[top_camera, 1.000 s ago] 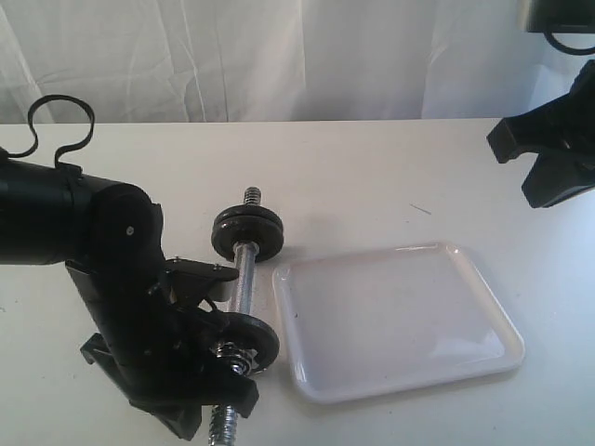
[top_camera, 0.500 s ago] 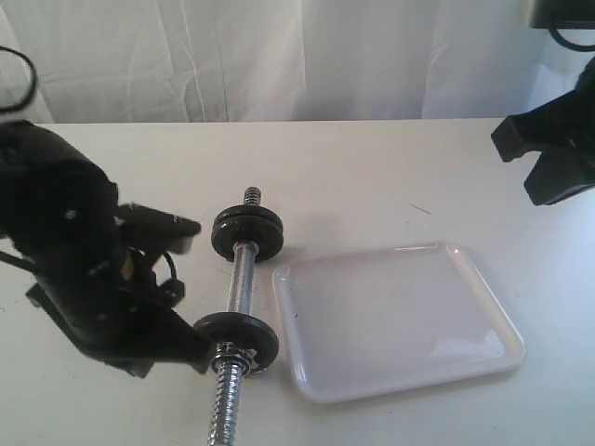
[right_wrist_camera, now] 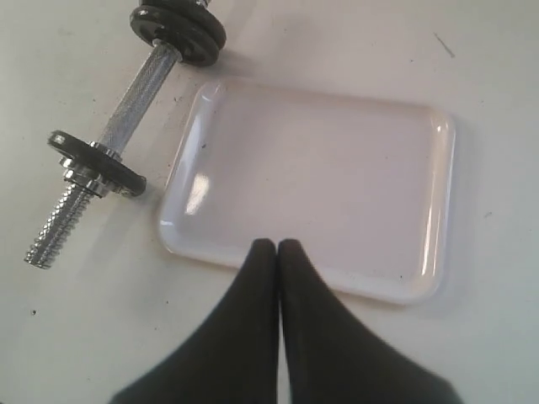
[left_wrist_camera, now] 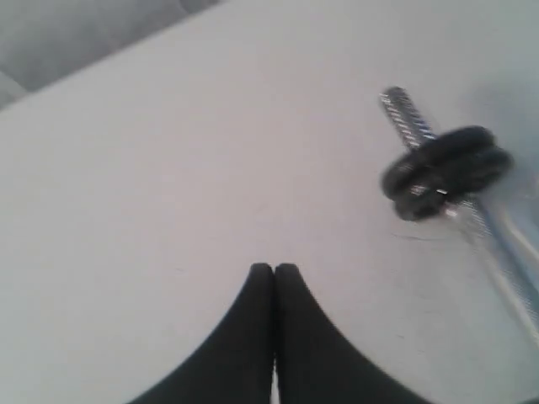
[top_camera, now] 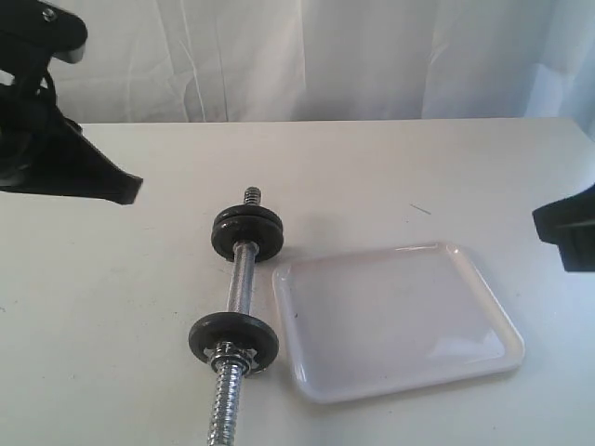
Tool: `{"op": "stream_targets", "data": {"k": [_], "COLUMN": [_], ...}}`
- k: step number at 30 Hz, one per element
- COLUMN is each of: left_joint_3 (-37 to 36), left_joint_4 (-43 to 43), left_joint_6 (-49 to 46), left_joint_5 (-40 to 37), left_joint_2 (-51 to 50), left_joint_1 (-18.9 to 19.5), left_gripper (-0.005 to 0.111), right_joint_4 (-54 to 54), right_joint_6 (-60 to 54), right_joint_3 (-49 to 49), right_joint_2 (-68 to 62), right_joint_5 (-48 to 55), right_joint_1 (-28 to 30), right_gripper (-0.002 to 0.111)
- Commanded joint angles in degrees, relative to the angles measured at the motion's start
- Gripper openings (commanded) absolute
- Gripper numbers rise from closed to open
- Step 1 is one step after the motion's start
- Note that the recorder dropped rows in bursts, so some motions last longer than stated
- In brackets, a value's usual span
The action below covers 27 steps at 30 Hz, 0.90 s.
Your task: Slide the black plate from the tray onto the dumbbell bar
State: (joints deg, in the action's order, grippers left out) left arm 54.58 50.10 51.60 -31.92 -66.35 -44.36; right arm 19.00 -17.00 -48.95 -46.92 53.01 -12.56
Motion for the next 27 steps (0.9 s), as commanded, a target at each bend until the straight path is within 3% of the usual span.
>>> {"op": "stream_targets", "data": {"k": [1, 5, 14, 18, 21, 24, 27], "left_joint_3": [-0.14, -0.14, -0.14, -0.3, -0.79, -0.85, -0.85], "left_joint_4": [8.54, 8.54, 8.54, 15.88, 14.99, 10.21, 2.14], "left_joint_6": [3.84, 3.6, 3.74, 3.64, 3.64, 3.64, 3.64], "left_joint_5": [-8.04, -13.08, -13.59, -19.64, -21.23, -18.15, -11.02], "left_joint_2": [0.63, 0.63, 0.63, 2.68, 7.23, 11.84, 16.18], "left_joint_1": [-0.29, -0.29, -0.29, -0.29, -0.14, 3.68, 12.45], "left_gripper": [0.0, 0.0, 0.0, 0.0, 0.0, 0.0, 0.0], "right_joint_4": [0.24, 0.24, 0.34, 0.45, 0.55, 0.83, 0.97], "right_joint_6": [-0.8, -0.8, -0.8, -0.8, -0.8, -0.8, -0.8], "right_joint_3": [2.39, 2.39, 2.39, 2.39, 2.39, 2.39, 2.39], "right_joint_2": [3.67, 5.06, 5.31, 5.31, 5.31, 5.31, 5.31], "right_joint_5": [-1.23, -1.22, -1.22, -1.34, -1.44, -1.77, -1.77], "right_joint_1": [0.02, 0.02, 0.02, 0.02, 0.02, 0.02, 0.02], "right_gripper": [0.0, 0.0, 0.0, 0.0, 0.0, 0.0, 0.0]}}
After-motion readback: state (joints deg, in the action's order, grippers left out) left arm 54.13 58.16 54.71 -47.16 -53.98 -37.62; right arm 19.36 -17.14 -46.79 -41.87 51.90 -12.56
